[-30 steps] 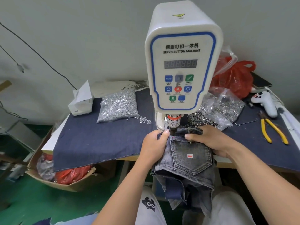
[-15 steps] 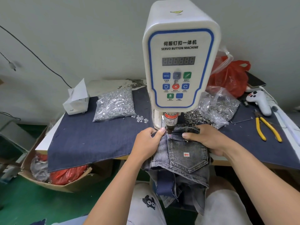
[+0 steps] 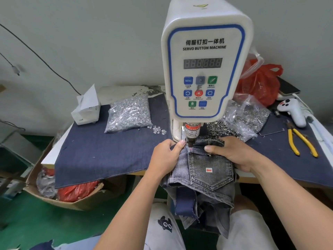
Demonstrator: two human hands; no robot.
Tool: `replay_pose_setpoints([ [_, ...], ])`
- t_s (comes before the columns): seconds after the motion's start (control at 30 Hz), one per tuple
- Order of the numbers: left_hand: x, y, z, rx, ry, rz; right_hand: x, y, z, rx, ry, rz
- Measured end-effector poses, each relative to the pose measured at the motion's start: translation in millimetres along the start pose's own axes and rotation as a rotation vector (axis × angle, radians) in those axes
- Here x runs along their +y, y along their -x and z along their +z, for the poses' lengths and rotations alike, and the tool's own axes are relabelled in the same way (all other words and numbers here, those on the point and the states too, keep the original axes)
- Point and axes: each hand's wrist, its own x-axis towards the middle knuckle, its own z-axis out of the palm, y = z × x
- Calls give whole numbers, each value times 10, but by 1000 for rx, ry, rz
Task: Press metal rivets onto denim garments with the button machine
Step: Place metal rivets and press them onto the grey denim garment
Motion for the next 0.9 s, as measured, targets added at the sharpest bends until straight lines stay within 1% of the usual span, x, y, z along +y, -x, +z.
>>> replay_pose_setpoints([
  [0.67,47,57,-6,-17,115,-47,-32,15,46,0,14,20],
  [0.8,32,50,-12,-28,139,-55,-100,43,83,21,34,65],
  [0.9,40,51,-37,-46,193,-100,-186,76,96,-9,-49,117],
])
